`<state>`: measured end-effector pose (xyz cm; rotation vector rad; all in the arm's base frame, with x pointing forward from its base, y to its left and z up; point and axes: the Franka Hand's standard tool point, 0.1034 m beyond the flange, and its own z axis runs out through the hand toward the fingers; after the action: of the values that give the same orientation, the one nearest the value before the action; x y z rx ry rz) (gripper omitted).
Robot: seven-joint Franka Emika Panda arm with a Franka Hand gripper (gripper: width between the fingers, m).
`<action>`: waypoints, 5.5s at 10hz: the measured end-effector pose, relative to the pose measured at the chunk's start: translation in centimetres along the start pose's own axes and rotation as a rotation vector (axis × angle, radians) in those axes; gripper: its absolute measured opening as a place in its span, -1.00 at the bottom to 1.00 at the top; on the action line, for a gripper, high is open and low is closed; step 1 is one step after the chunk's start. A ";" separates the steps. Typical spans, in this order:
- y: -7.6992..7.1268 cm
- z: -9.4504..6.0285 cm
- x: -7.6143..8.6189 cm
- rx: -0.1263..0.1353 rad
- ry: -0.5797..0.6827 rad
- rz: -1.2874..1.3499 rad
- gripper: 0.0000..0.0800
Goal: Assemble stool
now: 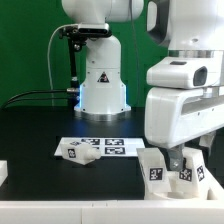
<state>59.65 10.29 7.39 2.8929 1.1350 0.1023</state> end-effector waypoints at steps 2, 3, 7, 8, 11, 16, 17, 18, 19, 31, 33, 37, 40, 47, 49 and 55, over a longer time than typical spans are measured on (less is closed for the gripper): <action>0.1 0.0 -0.1 -0.001 -0.001 0.014 -0.08; 0.1 0.0 -0.1 0.000 0.000 0.061 -0.08; -0.2 -0.2 0.4 0.010 0.001 0.598 -0.17; -0.2 -0.3 0.5 0.026 0.012 0.795 -0.17; -0.5 0.0 0.5 0.059 0.018 1.133 -0.16; -1.0 -0.1 0.8 0.077 -0.002 1.683 -0.16; -1.0 -0.1 0.9 0.081 -0.004 1.790 -0.16; -1.2 0.0 1.0 0.089 -0.003 1.986 -0.16; -1.2 0.0 1.0 0.101 -0.003 2.087 -0.16; -2.1 0.2 1.5 0.207 -0.044 2.689 0.57; -1.9 -0.9 1.7 0.212 -0.040 2.509 0.61; -1.7 -1.9 2.2 0.212 -0.020 2.086 0.62; -1.9 -2.2 2.3 0.179 0.000 1.767 0.62; -1.5 -2.8 2.5 0.080 0.088 0.986 0.62; -1.8 -3.3 3.2 0.034 0.072 0.612 0.62; -0.6 -3.0 2.7 -0.011 0.041 0.167 0.62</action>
Offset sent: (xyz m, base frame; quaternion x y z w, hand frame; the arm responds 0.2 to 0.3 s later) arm 0.0000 0.0000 0.0000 0.0000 0.0000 0.1938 0.9810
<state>61.00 12.64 10.44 2.9844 0.8924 0.1726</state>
